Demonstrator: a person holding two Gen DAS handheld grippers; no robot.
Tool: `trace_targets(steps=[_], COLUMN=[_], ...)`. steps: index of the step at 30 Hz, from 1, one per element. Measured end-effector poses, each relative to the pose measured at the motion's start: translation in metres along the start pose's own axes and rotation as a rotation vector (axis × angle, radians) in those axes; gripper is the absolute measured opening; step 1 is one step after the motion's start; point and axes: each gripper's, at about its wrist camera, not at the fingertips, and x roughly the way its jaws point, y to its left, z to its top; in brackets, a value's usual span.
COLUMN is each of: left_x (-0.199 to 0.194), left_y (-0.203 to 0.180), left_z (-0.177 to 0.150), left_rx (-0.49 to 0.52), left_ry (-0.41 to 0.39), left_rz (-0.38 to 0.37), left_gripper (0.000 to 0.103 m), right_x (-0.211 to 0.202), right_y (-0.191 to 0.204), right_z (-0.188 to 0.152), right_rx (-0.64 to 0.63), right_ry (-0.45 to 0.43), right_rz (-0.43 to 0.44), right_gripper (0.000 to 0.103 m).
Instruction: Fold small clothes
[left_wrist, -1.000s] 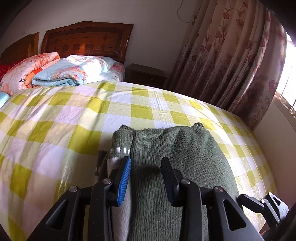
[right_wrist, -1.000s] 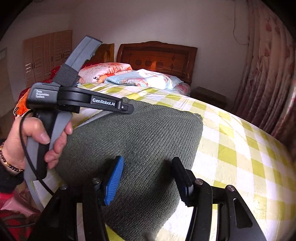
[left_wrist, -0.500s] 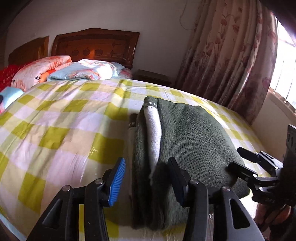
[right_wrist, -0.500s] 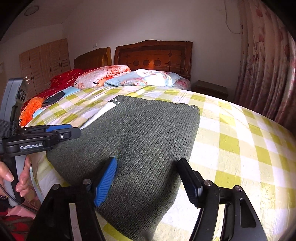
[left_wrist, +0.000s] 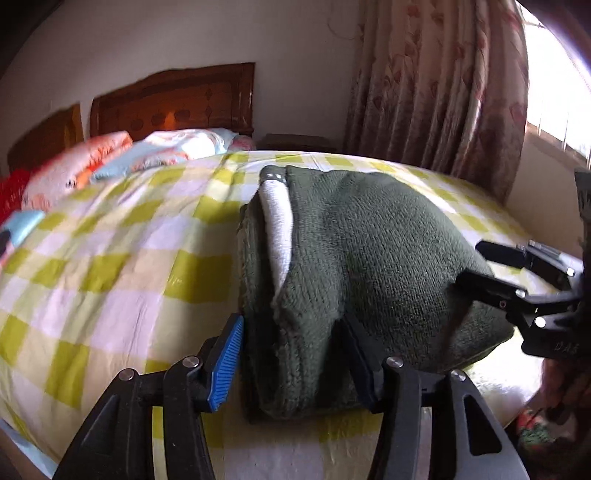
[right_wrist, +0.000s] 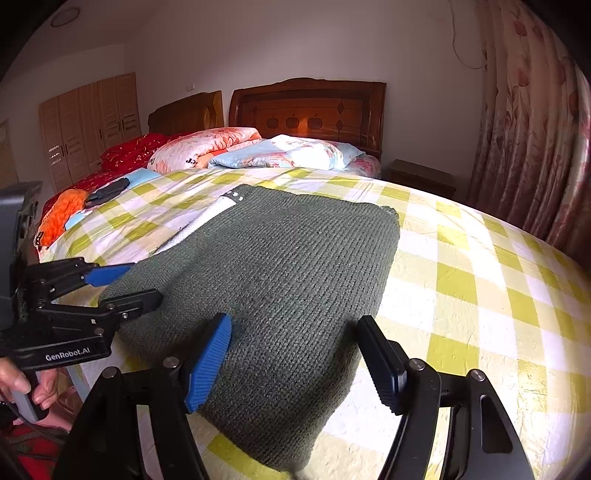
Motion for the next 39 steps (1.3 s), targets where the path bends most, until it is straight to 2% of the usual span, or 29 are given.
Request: trace_targets(steps=[2, 4, 7, 10, 11, 13, 14, 16, 18, 21, 23, 24, 26, 27, 28, 29, 31, 34, 37, 39], left_x=[-0.017, -0.036, -0.046, -0.023, -0.012, 0.014, 0.022, 0.021, 0.017, -0.004, -0.022, -0.025, -0.012, -0.001, 0.002, 0.000, -0.001, -0.015, -0.045, -0.071], left_y=[0.005, -0.005, -0.029, -0.046, -0.046, -0.037, -0.031, -0.025, -0.029, -0.032, -0.037, -0.041, -0.045, -0.043, -0.041, -0.041, -0.045, -0.045, -0.037, -0.034], left_z=[0.001, 0.001, 0.009, 0.028, 0.034, 0.042, 0.040, 0.033, 0.027, 0.028, 0.026, 0.023, 0.015, 0.011, 0.007, 0.006, 0.007, 0.008, 0.008, 0.010], left_rx=[-0.024, 0.028, 0.100, 0.142, 0.125, 0.053, 0.018, 0.035, 0.092, 0.060, 0.090, 0.118, 0.164, 0.161, 0.152, 0.152, 0.175, 0.169, 0.138, 0.139], left_ry=[-0.027, -0.094, -0.143, -0.107, -0.088, 0.002, 0.030, -0.025, -0.037, -0.030, -0.089, -0.099, -0.046, -0.006, -0.007, -0.025, -0.011, -0.002, -0.056, -0.130], left_rz=[-0.016, -0.018, -0.083, -0.083, -0.083, -0.087, -0.112, -0.140, -0.120, -0.099, -0.127, -0.104, -0.045, -0.041, -0.058, -0.056, -0.037, -0.036, -0.048, 0.007], left_gripper=[0.053, 0.053, 0.053, 0.053, 0.053, 0.053, 0.053, 0.053, 0.053, 0.049, 0.051, 0.051, 0.051, 0.051, 0.051, 0.051, 0.051, 0.051, 0.051, 0.052], right_x=[-0.013, -0.028, -0.043, -0.040, -0.037, -0.028, -0.022, -0.011, -0.008, -0.016, -0.027, -0.031, -0.026, -0.020, -0.017, -0.017, -0.019, -0.030, -0.052, -0.076], right_y=[0.006, 0.014, 0.023, 0.031, 0.031, 0.025, 0.021, 0.013, 0.010, 0.003, 0.006, 0.009, 0.011, 0.011, 0.013, 0.015, 0.017, 0.013, 0.014, 0.013], right_z=[-0.001, -0.004, -0.009, -0.002, 0.002, 0.008, 0.008, -0.002, -0.013, -0.010, -0.006, -0.006, -0.009, -0.012, -0.016, -0.018, -0.017, -0.015, -0.020, -0.021], right_rx=[-0.020, -0.049, -0.070, -0.122, -0.133, -0.121, -0.106, -0.097, -0.104, -0.045, -0.068, -0.085, -0.096, -0.090, -0.099, -0.119, -0.142, -0.107, -0.109, -0.078], right_ry=[-0.033, -0.066, -0.097, -0.104, -0.101, -0.079, -0.051, -0.004, -0.015, -0.008, -0.047, -0.061, -0.036, -0.010, -0.014, -0.021, -0.006, 0.008, 0.001, -0.030], right_rz=[-0.001, 0.012, 0.050, 0.013, -0.004, -0.009, -0.009, -0.015, -0.032, -0.009, -0.010, -0.015, -0.008, -0.001, -0.018, -0.030, -0.039, 0.017, 0.051, 0.088], right_gripper=[0.103, 0.103, 0.103, 0.103, 0.103, 0.103, 0.103, 0.103, 0.103, 0.103, 0.103, 0.103, 0.103, 0.103, 0.103, 0.103, 0.103, 0.103, 0.103, 0.103])
